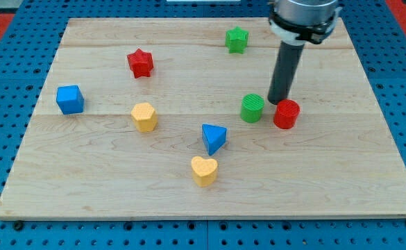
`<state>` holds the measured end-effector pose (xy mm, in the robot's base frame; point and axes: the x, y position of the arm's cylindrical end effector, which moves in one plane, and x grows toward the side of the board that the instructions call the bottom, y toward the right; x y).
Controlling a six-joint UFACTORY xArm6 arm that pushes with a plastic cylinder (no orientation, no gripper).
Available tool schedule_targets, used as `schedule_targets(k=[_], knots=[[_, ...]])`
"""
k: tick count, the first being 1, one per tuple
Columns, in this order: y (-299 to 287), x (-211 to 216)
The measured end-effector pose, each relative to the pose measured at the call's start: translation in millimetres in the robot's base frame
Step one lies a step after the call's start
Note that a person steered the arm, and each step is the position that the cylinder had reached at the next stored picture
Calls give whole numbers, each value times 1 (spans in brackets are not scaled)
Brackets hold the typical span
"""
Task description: Push the red circle towards the bottom right corner
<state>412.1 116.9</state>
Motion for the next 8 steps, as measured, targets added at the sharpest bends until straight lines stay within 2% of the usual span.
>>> schedule_targets(k=[1,2,3,4,5,7,8], knots=[[-14,11],[-14,55],[0,38],[3,-1],[45,18],[61,93],[62,51]])
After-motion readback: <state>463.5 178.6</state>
